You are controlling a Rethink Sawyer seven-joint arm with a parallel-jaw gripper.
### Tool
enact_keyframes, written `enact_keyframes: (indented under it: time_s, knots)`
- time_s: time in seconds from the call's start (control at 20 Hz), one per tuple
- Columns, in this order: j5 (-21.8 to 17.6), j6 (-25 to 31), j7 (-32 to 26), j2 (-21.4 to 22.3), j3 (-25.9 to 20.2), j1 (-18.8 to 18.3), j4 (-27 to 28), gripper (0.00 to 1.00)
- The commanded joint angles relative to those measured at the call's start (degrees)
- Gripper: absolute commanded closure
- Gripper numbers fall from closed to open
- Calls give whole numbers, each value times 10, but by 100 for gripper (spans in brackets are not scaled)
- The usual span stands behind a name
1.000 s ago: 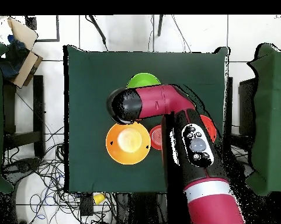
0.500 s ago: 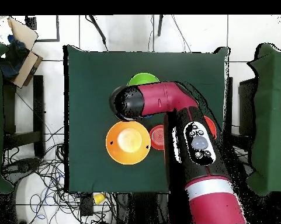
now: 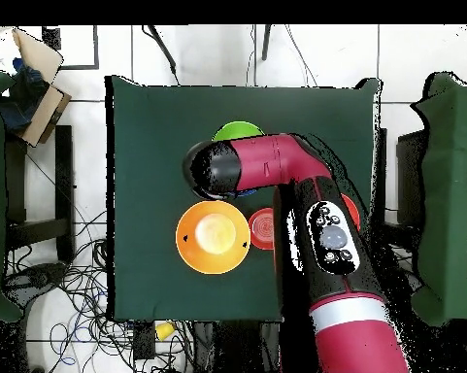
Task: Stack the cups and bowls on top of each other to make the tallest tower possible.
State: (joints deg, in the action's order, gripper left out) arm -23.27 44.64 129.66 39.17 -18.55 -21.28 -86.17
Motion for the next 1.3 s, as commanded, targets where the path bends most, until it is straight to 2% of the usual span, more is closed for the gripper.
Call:
enact_keyframes:
  time_s: [0.05,0.95,1.3]
  knots:
    - [-37,28,-78,-11,-3,-4,16,100]
    - [-25,41,-73,-22,-9,-3,21,100]
    - [-1,69,-85,-31,-24,-16,21,100]
